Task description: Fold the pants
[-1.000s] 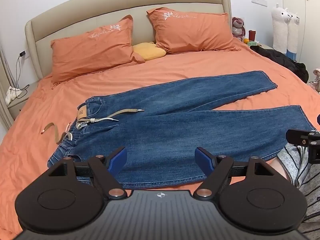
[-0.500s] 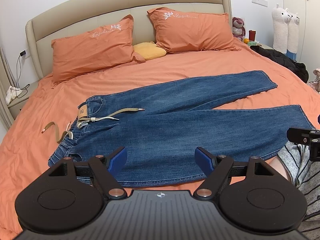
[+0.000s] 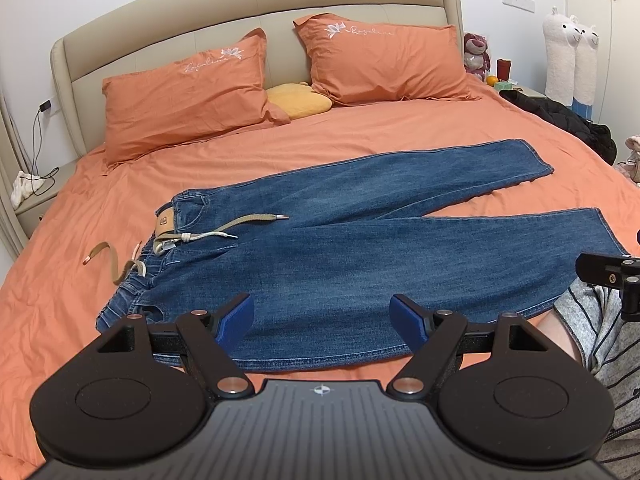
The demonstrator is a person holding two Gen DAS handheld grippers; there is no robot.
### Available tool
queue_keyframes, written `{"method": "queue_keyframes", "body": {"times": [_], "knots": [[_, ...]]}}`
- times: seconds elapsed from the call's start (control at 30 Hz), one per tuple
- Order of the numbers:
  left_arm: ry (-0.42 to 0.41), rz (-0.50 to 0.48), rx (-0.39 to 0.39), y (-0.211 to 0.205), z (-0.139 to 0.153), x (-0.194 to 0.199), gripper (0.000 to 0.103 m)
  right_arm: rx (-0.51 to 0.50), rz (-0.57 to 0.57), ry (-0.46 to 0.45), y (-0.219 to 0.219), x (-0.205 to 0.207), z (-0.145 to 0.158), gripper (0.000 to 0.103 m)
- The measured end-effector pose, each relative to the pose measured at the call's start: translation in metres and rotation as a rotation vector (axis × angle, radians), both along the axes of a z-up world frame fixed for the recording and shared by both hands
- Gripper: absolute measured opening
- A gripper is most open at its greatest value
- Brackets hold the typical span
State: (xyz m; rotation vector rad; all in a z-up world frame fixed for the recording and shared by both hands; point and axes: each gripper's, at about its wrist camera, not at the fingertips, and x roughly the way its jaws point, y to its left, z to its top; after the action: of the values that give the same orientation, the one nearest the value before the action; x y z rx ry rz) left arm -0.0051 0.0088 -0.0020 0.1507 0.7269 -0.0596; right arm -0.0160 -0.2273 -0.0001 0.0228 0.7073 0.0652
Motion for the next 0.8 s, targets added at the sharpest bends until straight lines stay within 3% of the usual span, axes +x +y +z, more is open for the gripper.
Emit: {"method": "queue_keyframes", "body": {"times": [0.8], "knots": [[-0.002, -0.004, 0.003, -0.004, 0.0001, -0.0018, 0.09, -0.022, 0.004, -0.005, 0.0035, -0.0014, 0.0024, 0.098]]}}
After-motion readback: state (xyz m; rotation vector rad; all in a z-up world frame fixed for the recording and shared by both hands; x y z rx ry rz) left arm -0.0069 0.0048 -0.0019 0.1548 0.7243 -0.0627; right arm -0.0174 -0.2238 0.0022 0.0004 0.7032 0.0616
